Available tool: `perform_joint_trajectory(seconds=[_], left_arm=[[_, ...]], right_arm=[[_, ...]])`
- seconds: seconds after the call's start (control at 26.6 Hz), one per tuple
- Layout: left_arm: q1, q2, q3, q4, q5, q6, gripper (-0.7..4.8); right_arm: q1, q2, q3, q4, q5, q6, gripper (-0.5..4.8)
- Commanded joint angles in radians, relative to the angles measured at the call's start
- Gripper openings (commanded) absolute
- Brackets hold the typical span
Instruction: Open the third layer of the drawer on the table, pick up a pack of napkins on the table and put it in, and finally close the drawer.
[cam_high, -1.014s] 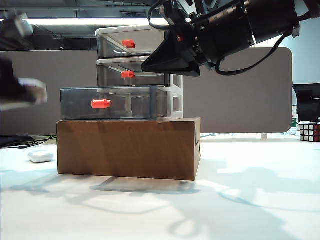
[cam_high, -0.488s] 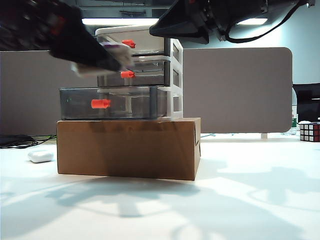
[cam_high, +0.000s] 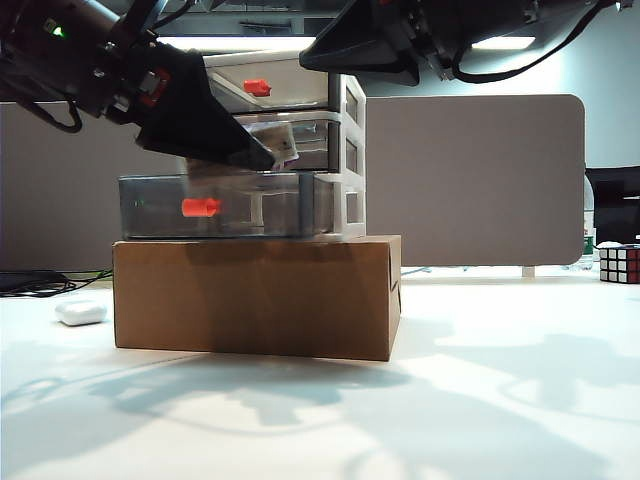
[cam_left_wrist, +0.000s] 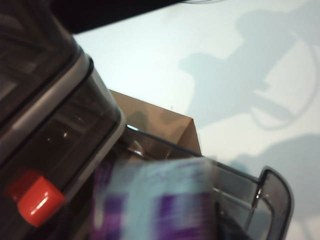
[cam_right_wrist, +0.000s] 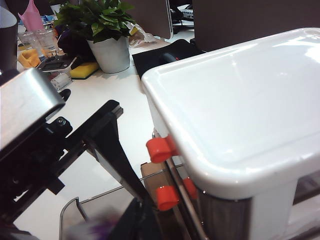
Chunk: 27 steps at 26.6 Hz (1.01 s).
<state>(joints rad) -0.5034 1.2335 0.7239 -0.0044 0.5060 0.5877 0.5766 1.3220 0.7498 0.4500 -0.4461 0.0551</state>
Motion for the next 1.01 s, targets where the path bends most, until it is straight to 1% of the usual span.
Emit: perform_joint_trajectory(seconds=[0.04,0.15,0.19,0.23,0.26,0.3,0.34,0.38,0.41,0.45,0.49,0.53,0.56,0.68,0.9,1.01], left_arm=[[0.001,-0.004,0.006,0.011,-0.022,-0.005,3.45],[0.0,-0.006,0.011,0.01,-0.044,-0.006,3.45],[0.001,-0.019,0.019,-0.007,-0.065,-0.04,3.45],[0.001,-0.038,0.034,-0.053,-0.079,-0.075,3.39],[0.001,-0.075,0.059,-0.129,-0.088,-0.124,3.27],[0.001,-0.108,0.077,-0.19,-0.087,-0.159,3.01],[0.001,-0.171,0.107,-0.3,-0.074,-0.221,2.47],[0.001,-0.199,0.116,-0.349,-0.072,-0.239,2.32],[0.001,-0.254,0.123,-0.456,-0.072,-0.273,1.98],[0.001,-0.276,0.122,-0.516,-0.068,-0.274,1.51],[0.001,-0.295,0.122,-0.615,-0.043,-0.266,0.63],[0.001,-0.298,0.12,-0.663,-0.026,-0.249,0.09],[0.001,-0.294,0.113,-0.707,-0.02,-0.224,-0.06],[0.001,-0.269,0.086,-0.663,-0.02,-0.222,-0.06],[0.002,-0.181,0.084,-0.612,-0.024,-0.221,-0.06],[0.002,-0.125,0.084,-0.576,-0.024,-0.221,-0.06]], right_arm=[[0.001,-0.006,0.002,0.01,0.0,-0.003,-0.06],[0.001,-0.006,0.002,0.01,0.0,-0.003,-0.06],[0.001,-0.006,0.002,0.01,0.0,-0.003,-0.06],[0.001,-0.006,0.002,0.01,-0.001,-0.003,-0.06],[0.001,-0.006,0.002,0.011,-0.001,-0.003,-0.06],[0.001,-0.006,0.002,0.011,-0.002,-0.003,-0.06],[0.001,-0.006,0.002,0.016,-0.007,-0.002,-0.06],[0.001,-0.006,0.003,0.019,-0.016,-0.002,-0.06],[0.001,-0.006,0.003,0.026,-0.029,-0.001,-0.06],[0.001,-0.006,0.005,0.027,-0.028,0.001,-0.06],[0.001,-0.006,0.013,0.021,-0.027,0.001,-0.06],[0.001,-0.006,0.021,0.017,-0.027,0.0,-0.06],[0.001,-0.005,0.036,0.019,-0.028,0.0,-0.06],[0.001,-0.005,0.076,0.017,-0.027,0.0,-0.06],[0.0,-0.003,0.124,0.016,-0.02,-0.007,-0.06],[0.0,0.003,0.16,0.014,0.023,-0.035,-0.06]])
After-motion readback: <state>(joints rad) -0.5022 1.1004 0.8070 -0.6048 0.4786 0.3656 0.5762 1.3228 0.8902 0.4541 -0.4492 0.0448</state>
